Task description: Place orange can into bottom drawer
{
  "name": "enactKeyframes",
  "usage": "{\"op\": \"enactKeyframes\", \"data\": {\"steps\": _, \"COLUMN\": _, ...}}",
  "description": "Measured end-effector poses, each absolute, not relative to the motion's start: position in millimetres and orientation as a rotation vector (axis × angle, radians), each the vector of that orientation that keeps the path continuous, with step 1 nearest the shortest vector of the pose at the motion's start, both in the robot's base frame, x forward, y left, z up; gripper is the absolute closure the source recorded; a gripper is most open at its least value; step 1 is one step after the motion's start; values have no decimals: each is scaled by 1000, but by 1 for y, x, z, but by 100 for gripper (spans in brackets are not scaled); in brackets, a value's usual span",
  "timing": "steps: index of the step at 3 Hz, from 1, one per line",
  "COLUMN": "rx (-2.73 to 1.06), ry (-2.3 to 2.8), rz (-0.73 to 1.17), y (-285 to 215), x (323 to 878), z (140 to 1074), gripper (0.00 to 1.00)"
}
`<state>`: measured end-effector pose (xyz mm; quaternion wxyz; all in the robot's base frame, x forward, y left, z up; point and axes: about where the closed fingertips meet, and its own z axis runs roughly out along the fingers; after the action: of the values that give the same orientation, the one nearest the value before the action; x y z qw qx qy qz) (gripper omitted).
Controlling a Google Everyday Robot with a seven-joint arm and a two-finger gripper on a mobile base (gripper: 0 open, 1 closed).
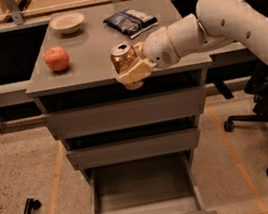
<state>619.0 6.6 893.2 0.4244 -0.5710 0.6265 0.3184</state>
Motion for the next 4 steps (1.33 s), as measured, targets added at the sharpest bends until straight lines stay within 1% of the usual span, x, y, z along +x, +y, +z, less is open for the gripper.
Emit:
{"op": "enactKeyframes", "data": {"steps": 2, "rx": -1374, "ry": 1559, "rz": 846, "y": 6, "x": 570, "z": 834, "gripper": 100}}
{"op": "enactKeyframes", "data": {"steps": 3, "rx": -1305, "ry": 1593, "rz": 844, "y": 6, "x": 555, "z": 792, "gripper": 100}}
{"op": "enactKeyframes", "data": {"steps": 4, "rx": -1219, "ry": 1644, "rz": 843, "y": 1, "x": 552, "z": 736, "gripper": 100}}
